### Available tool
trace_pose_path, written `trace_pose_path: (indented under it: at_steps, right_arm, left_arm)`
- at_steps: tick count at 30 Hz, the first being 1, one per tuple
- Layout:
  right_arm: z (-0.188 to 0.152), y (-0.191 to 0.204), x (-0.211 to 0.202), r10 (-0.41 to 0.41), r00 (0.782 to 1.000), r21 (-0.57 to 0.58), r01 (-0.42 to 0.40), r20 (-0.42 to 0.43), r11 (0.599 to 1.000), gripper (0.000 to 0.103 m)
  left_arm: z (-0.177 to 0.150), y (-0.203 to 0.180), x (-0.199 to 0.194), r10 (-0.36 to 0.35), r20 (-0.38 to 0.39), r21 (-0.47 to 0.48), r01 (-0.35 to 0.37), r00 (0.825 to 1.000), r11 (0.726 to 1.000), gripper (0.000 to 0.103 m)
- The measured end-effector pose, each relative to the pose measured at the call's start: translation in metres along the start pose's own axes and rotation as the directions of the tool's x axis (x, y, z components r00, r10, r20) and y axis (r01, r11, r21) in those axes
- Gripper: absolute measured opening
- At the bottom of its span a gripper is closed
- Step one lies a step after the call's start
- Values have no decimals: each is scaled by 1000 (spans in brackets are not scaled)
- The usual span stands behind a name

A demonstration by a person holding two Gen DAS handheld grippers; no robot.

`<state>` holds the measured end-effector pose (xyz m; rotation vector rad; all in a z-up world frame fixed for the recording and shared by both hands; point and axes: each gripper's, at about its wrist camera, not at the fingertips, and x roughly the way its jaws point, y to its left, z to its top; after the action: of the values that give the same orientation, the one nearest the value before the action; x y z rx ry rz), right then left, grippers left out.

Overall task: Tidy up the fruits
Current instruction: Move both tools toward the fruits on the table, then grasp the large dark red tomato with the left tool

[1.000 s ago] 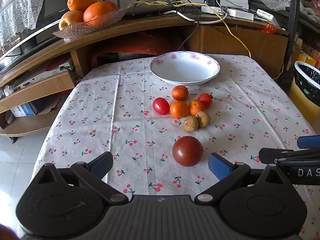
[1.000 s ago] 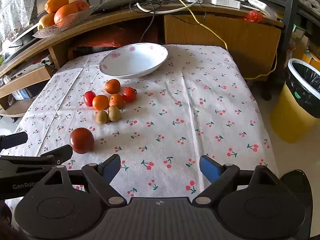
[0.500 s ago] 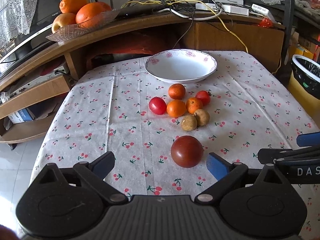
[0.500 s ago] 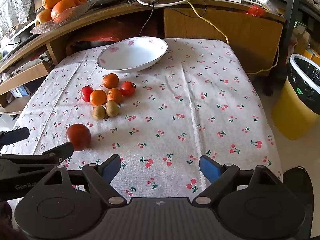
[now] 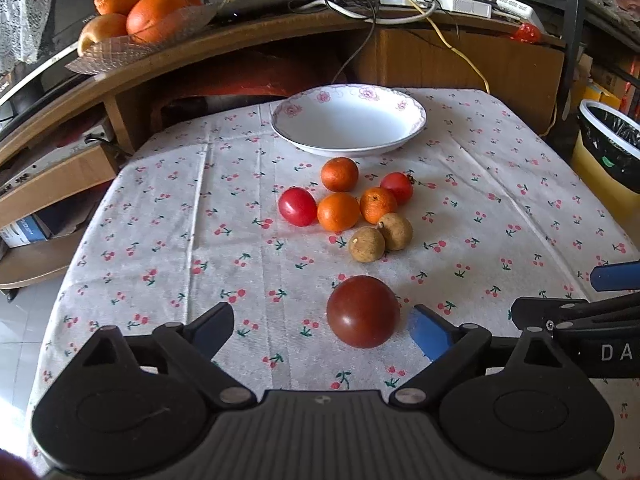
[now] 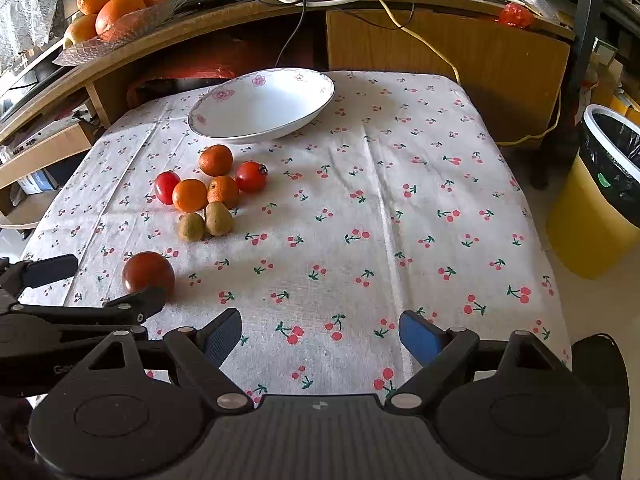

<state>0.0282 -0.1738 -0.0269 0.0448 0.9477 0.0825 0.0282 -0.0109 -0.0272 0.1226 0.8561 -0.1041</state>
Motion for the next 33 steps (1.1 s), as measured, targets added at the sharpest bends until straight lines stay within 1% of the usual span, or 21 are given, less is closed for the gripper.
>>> trace_pose_path:
  at_steps: [4,7,10,12,21,24,33]
  right_arm:
    - [1,-1,3,0,1000,3,0,-5,1000,83]
    - [2,-2,3,0,1000,2,0,-2,1000,83]
    - [3,-1,4,2,1000,0,-2,0,1000,83]
    - [4,-1,4,3,1000,-4,-3,1,1000,83]
    - [4,-1,4,1,1000,-6,-1,2,1000,82]
    - [4,-1,4,2,1000,-8,-2,4,1000,82]
    - [4,-1,2,-1,1000,-20,1,15,1000,81]
  left_arm:
    - [1,-4,7,-9,-8,14,9,1000,1000,96]
    - [0,-7,10,-14,-10,28,15,1000,1000,91]
    - [-1,-9,14,-17,-23,43,18,1000,999,81]
    - [-2,-10,17,-24,-33,49,26,999,998,71]
    - [0,-9,20,-77,-34,27,78,996,997,54]
    - [-1,-7,19,-92,-37,15,92,995,996,50]
    - [-3,-5,15,-99,-39,14,99,994,995,48]
